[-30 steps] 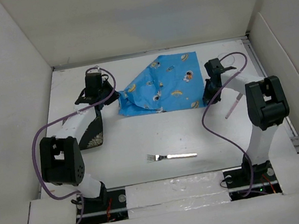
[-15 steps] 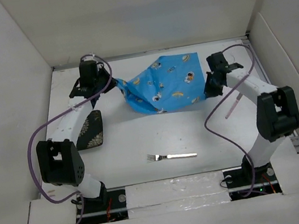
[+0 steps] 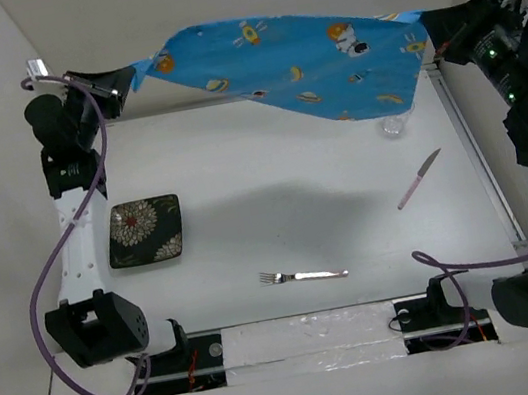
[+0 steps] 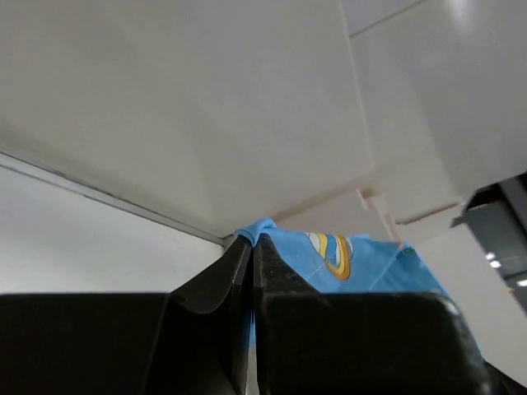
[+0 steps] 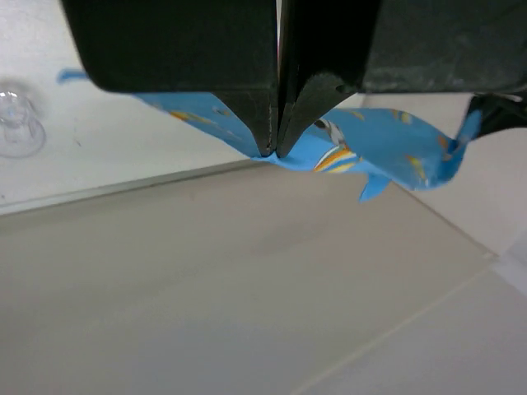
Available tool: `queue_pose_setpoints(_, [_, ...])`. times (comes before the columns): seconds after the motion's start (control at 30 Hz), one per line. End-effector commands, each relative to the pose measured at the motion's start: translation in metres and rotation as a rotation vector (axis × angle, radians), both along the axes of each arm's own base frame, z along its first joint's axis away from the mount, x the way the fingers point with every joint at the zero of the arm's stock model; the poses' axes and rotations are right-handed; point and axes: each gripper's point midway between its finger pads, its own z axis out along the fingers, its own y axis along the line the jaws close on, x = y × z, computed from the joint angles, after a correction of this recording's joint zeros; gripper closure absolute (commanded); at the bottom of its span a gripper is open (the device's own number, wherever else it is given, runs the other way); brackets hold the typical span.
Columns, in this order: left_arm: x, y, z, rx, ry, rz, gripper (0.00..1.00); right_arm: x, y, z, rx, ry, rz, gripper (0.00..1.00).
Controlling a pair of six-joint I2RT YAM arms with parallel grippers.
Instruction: Set the dinner table for one person
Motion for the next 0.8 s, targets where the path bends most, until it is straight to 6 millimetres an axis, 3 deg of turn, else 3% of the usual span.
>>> queue_pose_setpoints(0.0, [-0.010,-0.013,-0.049,-0.202,0.123,-0.102,1.00,0.010,0.012,-0.024,-0.010,0.103,0.085,1.00])
queue_pose_setpoints(0.1, [-0.034,-0.012,-0.048,-0.243,0.089,-0.106,1.00,-0.007,0.010,0.001,-0.003,0.034,0.081,1.00])
queue_pose_setpoints(0.17, [-0.028,-0.007,-0.063,-0.138,0.149,-0.039,1.00,0.000,0.013,0.001,-0.004,0.036,0.084,1.00])
queue_pose_setpoints(0.23, [-0.024,-0.005,-0.051,-0.095,0.130,-0.011,1.00,0.016,0.015,-0.007,-0.008,0.053,0.091,1.00])
queue_pose_setpoints(0.33, [-0.014,-0.009,-0.037,-0.100,0.075,-0.030,1.00,0.060,0.021,-0.033,-0.007,0.099,0.116,1.00])
queue_pose_setpoints(0.37, [-0.001,-0.007,-0.047,-0.100,0.102,-0.025,1.00,0.087,0.023,-0.052,-0.001,0.148,0.124,1.00])
queue_pose_setpoints(0.43, [0.011,-0.009,-0.031,-0.080,0.069,-0.032,1.00,0.110,0.025,-0.049,0.018,0.128,0.144,1.00])
queue_pose_setpoints(0.47, [0.027,-0.008,-0.040,-0.082,0.089,-0.035,1.00,0.123,0.025,-0.051,0.039,0.133,0.154,1.00])
queue_pose_setpoints(0.5, [0.033,-0.009,-0.025,-0.085,0.055,-0.044,1.00,0.151,0.026,-0.069,0.056,0.174,0.183,1.00])
queue_pose_setpoints(0.53, [0.045,-0.012,-0.012,-0.098,0.029,-0.082,1.00,0.174,0.027,-0.064,0.081,0.153,0.200,1.00])
queue_pose_setpoints(0.57, [0.055,-0.011,-0.026,-0.103,0.057,-0.081,1.00,0.166,0.027,-0.039,0.076,0.093,0.202,1.00])
queue_pose_setpoints(0.6, [0.056,-0.015,-0.002,-0.095,0.009,-0.109,1.00,0.194,0.026,-0.056,0.099,0.129,0.206,1.00])
queue_pose_setpoints(0.63, [0.060,-0.016,0.007,-0.103,-0.004,-0.122,1.00,0.199,0.029,-0.053,0.110,0.128,0.222,1.00])
queue_pose_setpoints(0.67, [0.070,-0.015,0.003,-0.110,0.002,-0.126,1.00,0.189,0.026,-0.015,0.128,0.037,0.233,1.00])
queue_pose_setpoints(0.73, [0.067,-0.015,0.028,-0.106,-0.064,-0.128,1.00,0.194,0.024,-0.003,0.138,-0.014,0.284,1.00])
queue_pose_setpoints(0.77, [0.065,-0.015,0.035,-0.100,-0.082,-0.127,1.00,0.197,0.024,-0.011,0.162,0.007,0.308,1.00])
